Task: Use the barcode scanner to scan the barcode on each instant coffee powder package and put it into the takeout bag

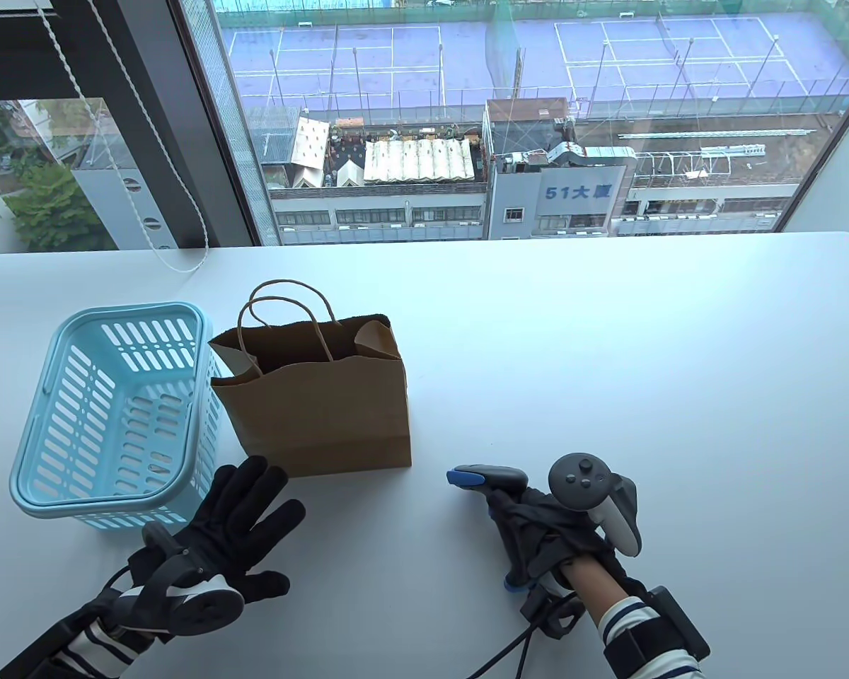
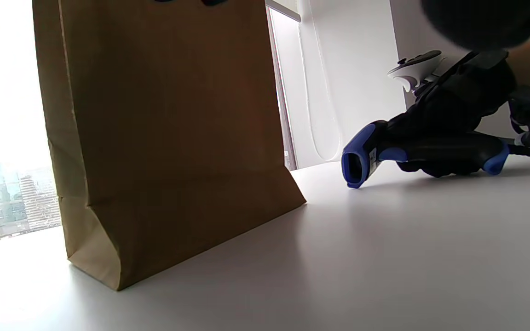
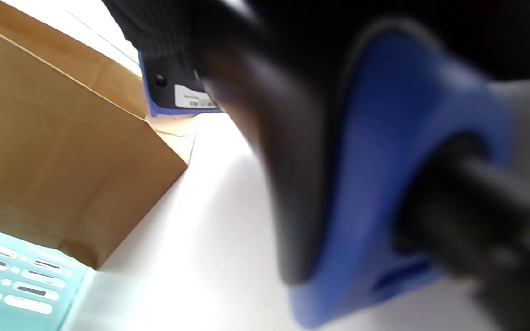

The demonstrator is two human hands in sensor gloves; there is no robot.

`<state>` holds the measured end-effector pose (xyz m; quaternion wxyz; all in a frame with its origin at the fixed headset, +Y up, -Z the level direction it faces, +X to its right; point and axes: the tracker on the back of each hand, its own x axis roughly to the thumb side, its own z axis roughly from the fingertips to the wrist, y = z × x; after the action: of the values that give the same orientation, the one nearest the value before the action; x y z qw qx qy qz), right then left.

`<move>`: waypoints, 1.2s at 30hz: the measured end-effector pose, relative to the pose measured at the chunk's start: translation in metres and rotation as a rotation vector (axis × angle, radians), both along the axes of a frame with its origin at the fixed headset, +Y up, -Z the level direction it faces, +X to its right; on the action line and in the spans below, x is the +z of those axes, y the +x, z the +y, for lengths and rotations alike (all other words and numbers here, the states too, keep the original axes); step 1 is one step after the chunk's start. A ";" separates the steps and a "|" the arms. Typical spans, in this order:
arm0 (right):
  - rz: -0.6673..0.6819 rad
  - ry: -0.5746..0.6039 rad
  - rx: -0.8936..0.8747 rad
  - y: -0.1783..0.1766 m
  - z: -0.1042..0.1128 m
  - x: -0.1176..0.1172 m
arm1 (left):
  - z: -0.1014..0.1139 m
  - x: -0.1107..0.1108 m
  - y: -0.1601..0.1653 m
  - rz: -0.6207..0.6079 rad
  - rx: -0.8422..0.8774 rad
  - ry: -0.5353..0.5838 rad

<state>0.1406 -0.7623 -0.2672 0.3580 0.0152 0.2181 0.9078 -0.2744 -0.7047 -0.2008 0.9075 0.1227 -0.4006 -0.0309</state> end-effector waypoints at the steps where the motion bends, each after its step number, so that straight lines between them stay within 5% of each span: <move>1: 0.011 0.006 0.069 0.000 0.001 0.000 | 0.000 0.000 0.000 0.001 0.004 0.011; 6: 0.014 0.049 0.285 0.000 -0.001 -0.001 | 0.002 0.002 -0.001 0.000 0.018 0.037; 15: 0.055 0.104 0.387 -0.004 0.015 -0.003 | 0.002 0.001 -0.003 0.013 0.031 0.030; 19: -0.027 0.532 0.409 -0.011 0.063 0.012 | 0.006 0.002 -0.004 0.013 0.009 0.057; 22: 0.037 0.904 0.317 -0.029 0.084 0.029 | 0.015 0.004 -0.005 0.011 0.005 0.126; 24: 0.155 1.090 0.294 -0.046 0.093 0.038 | 0.018 0.006 -0.006 0.020 -0.022 0.176; 29: 0.544 1.298 0.441 -0.107 0.096 0.051 | 0.020 0.006 -0.011 0.042 -0.061 0.199; 32: 0.701 1.290 0.485 -0.133 0.086 0.049 | 0.017 0.005 -0.012 0.045 -0.092 0.199; 36: 0.920 0.887 0.620 -0.159 0.052 0.040 | 0.006 0.003 -0.009 0.022 -0.159 0.126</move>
<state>-0.0180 -0.7098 -0.2268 -0.0850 0.4785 -0.0490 0.8726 -0.2832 -0.6986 -0.1979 0.8971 0.1468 -0.3962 -0.1293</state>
